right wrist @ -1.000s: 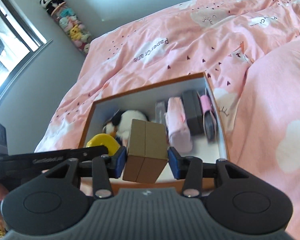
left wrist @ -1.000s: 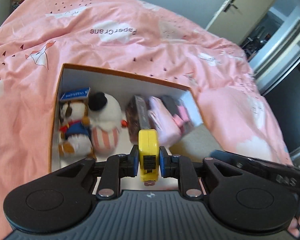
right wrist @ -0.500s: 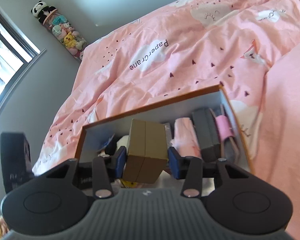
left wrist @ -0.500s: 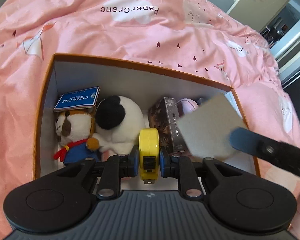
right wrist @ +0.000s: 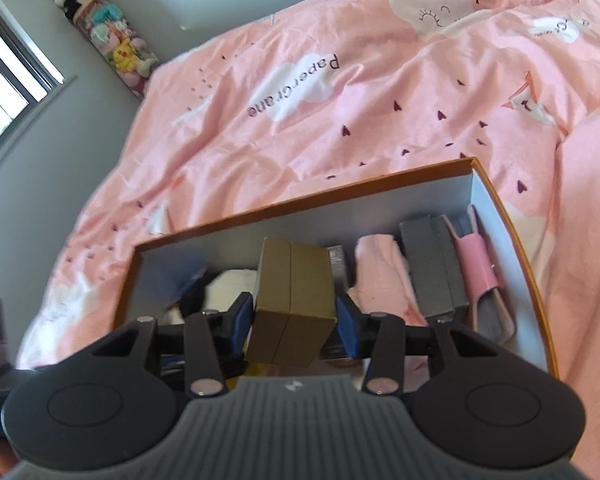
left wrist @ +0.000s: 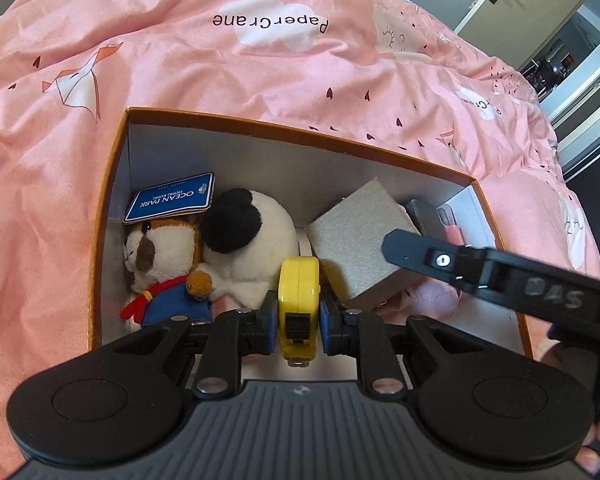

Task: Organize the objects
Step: 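Carry the tape measure and brown box into the shoebox and lower them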

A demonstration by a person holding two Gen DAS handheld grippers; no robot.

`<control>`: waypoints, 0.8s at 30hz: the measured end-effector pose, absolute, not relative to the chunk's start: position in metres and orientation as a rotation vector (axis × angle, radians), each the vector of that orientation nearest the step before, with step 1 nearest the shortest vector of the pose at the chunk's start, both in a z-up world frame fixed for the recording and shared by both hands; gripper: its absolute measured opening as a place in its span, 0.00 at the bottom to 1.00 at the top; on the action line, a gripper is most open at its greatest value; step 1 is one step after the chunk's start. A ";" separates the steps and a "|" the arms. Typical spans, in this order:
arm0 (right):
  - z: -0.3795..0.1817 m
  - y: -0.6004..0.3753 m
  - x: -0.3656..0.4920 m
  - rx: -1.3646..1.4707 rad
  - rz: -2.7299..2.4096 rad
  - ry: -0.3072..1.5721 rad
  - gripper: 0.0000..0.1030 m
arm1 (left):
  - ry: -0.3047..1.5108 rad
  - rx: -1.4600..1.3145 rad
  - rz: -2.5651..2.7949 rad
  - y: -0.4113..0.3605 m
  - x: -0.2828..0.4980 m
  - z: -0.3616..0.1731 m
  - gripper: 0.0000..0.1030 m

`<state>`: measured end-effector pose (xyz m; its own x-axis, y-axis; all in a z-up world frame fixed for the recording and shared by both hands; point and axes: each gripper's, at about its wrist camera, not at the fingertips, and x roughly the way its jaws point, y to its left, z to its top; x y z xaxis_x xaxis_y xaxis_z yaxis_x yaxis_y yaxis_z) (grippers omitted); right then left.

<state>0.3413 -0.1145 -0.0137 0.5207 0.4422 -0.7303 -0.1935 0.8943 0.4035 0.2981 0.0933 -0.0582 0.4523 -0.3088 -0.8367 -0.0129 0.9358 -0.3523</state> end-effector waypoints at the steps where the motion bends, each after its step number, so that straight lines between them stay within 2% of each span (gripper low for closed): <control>1: -0.015 -0.112 0.341 0.267 0.386 0.943 0.45 | 1.090 -0.329 -0.188 0.093 0.298 -0.058 0.22; 9: -0.018 -0.086 0.339 0.065 0.391 0.882 0.45 | 1.086 -0.334 -0.199 0.098 0.295 -0.061 0.23; 19: -0.033 -0.077 0.356 0.021 0.409 0.919 0.47 | 1.084 -0.332 -0.211 0.099 0.296 -0.062 0.23; 22: -0.038 -0.081 0.362 0.069 0.446 0.972 0.50 | 1.082 -0.332 -0.213 0.099 0.295 -0.062 0.23; 24: -0.038 -0.086 0.362 0.095 0.467 0.970 0.56 | 1.084 -0.335 -0.212 0.099 0.295 -0.062 0.23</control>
